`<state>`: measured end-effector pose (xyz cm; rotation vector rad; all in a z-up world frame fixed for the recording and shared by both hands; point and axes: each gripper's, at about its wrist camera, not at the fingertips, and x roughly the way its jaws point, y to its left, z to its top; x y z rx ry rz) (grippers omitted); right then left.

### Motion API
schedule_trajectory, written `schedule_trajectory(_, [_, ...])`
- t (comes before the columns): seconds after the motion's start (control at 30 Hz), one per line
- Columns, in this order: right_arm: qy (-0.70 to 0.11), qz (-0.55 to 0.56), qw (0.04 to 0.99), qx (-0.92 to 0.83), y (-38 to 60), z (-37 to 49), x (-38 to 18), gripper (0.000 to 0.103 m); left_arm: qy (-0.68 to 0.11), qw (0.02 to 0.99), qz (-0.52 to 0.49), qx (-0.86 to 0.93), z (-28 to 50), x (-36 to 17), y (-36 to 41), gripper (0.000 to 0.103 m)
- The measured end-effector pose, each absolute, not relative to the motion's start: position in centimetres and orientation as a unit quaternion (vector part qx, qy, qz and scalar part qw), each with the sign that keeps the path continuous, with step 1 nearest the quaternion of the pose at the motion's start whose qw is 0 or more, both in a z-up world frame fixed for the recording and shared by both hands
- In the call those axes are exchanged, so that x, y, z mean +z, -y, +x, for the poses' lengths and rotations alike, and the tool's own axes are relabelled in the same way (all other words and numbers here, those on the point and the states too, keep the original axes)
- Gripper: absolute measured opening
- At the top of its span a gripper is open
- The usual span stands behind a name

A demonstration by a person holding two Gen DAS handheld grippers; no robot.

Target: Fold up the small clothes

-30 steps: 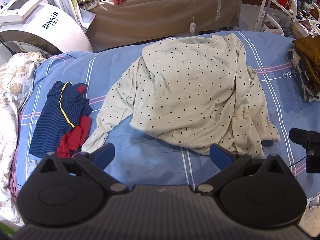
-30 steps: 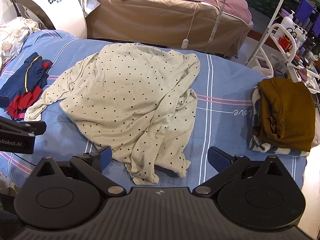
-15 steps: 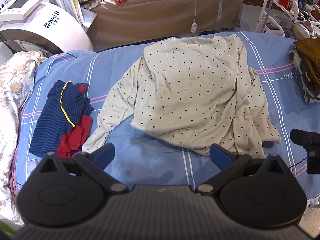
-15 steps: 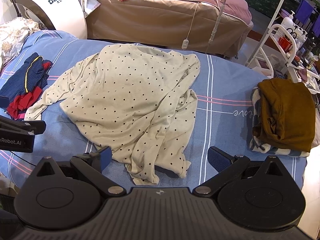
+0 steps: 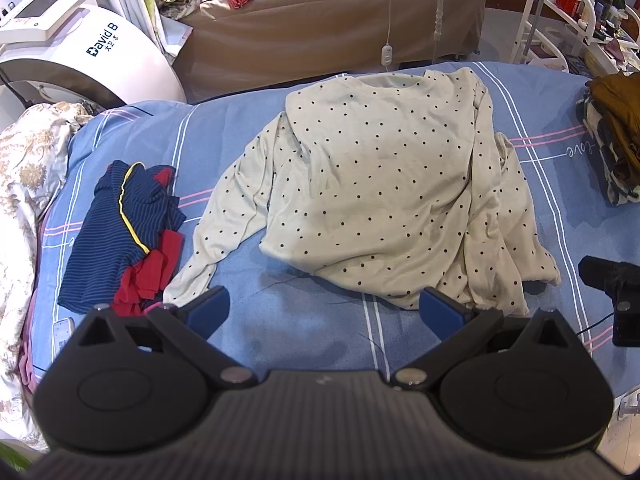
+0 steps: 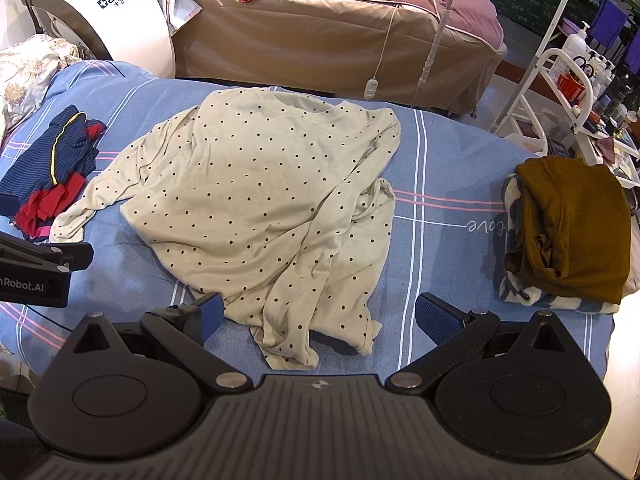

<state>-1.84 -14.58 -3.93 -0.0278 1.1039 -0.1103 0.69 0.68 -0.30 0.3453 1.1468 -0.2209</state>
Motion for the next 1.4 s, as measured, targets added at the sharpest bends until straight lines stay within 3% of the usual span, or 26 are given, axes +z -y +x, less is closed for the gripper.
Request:
schedule_trajectory(0.8, [-0.515,0.002,0.856,-0.038,14.7,-2.4,-5.2,0.103,-0.537,0.823,0.154,-0.102,0.2,-1.6,-1.2,0.103])
schedule_trajectory(1.17, [-0.488,-0.002,0.871,-0.044,14.7,-3.6,-6.5,0.103,-0.535,0.824,0.143,-0.119,-0.2,-5.0,-3.2,0.103])
schedule_trajectory(1.4, [-0.474,0.052,0.879,-0.001,15.4,-4.8,-8.0,0.103,-0.527,0.826,0.142,-0.138,-0.6,-7.7,-4.6,0.103])
